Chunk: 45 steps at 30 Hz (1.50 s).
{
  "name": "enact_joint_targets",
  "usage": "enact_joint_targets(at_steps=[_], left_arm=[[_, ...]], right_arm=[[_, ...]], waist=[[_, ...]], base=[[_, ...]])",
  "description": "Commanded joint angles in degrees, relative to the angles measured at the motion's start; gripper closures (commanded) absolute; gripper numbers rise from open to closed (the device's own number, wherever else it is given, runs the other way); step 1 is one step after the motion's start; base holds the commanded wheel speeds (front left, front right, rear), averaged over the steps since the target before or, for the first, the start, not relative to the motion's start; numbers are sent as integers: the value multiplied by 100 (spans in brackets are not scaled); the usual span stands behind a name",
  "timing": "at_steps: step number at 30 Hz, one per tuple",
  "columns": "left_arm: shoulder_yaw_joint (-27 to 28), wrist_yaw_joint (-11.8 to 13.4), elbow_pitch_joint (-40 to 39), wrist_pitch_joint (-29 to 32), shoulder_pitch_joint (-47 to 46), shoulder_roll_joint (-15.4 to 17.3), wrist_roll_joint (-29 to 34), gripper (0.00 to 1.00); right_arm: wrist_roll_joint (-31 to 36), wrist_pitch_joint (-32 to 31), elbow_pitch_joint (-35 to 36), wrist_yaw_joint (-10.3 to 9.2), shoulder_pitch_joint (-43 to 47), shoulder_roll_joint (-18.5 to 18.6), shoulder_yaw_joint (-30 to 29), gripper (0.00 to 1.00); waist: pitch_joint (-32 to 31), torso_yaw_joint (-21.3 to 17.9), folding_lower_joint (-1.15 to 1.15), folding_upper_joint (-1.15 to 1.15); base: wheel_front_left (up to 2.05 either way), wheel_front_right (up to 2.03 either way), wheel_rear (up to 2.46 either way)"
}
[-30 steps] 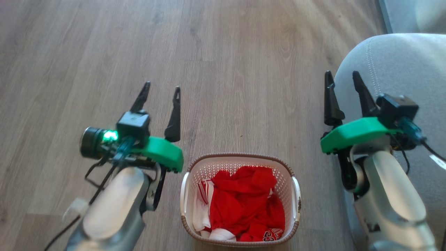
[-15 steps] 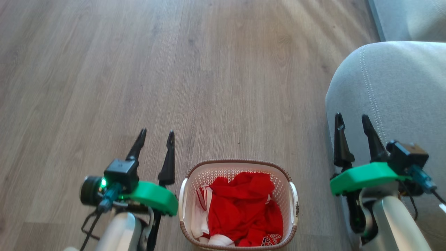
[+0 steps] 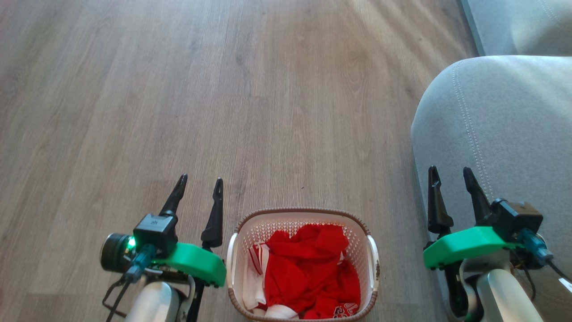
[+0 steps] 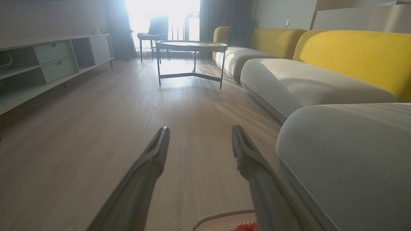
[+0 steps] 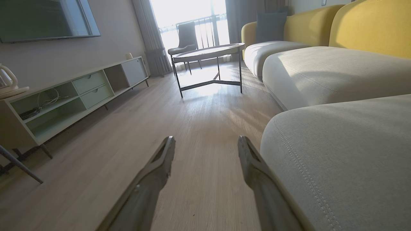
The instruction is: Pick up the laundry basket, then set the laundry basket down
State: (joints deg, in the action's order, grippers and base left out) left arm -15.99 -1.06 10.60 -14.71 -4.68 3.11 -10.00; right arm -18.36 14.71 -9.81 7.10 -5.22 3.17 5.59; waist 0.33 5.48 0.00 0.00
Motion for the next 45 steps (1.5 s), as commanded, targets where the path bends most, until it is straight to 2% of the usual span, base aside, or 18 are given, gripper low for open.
enact_joint_targets(at_steps=[1,38,39,45], left_arm=[[184,-20,-201,-29,-161,-22,3,0],[197,-46,-94,-29,-134,-23,-318,0],[-4,-44,125,0,27,-1,-297,100],[27,-55,337,40,134,9,-532,100]], right_arm=[[64,29,188,39,-114,-29,128,0],[156,29,91,39,-151,-29,260,0],[115,1,-72,0,2,-11,141,100],[-107,-44,-302,1,89,-7,151,100]], waist=[[0,2,0,0],[-72,-1,0,0],[-74,-2,0,0],[-72,-18,0,0]], base=[[0,0,0],[0,0,0],[0,0,0],[0,0,0]])
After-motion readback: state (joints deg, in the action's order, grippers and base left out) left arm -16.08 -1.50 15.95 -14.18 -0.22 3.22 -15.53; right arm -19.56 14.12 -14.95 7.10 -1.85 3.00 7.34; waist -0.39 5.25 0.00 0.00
